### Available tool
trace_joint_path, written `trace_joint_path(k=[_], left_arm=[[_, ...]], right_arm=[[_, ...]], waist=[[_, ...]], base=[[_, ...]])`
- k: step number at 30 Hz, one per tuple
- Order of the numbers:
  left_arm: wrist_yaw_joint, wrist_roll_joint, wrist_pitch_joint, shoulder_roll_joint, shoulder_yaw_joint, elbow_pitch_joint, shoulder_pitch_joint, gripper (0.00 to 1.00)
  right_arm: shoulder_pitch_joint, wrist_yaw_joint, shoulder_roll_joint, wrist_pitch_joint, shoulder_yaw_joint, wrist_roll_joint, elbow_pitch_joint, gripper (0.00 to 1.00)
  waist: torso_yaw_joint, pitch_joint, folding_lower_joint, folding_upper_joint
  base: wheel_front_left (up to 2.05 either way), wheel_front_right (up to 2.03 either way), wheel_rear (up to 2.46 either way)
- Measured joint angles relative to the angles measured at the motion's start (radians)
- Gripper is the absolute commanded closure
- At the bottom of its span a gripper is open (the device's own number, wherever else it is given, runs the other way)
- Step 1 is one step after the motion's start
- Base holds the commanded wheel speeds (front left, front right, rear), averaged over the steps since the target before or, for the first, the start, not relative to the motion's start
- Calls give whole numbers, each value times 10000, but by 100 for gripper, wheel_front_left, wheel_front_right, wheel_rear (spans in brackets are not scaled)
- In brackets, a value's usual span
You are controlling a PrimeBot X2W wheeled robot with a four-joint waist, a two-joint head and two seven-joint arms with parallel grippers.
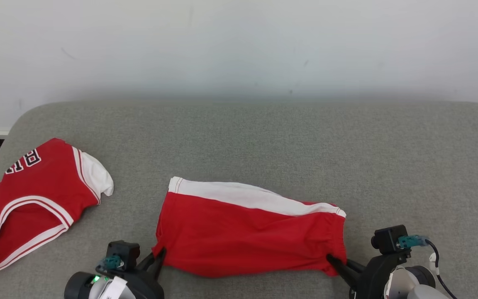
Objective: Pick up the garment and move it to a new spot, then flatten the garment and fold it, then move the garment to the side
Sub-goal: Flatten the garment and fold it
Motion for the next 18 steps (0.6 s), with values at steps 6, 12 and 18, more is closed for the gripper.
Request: trace_joint_path(k=[6,12,18], left_arm=[[36,-69,-67,54,67,-111,278,100],[111,-105,-67,36,71,-234,304,100],[213,-140,-77,54,140,-345,522,0]], right_arm=[[41,10,-58,341,151,134,-21,100],[201,10,-59,568,184,291,-69,100],[209,10,-54,752,128,575,-105,0]], waist=[[85,-134,1,0],[13,-134,1,0],[-99,-214,1,0]], base=[[0,0,0],[0,0,0],[0,0,0]])
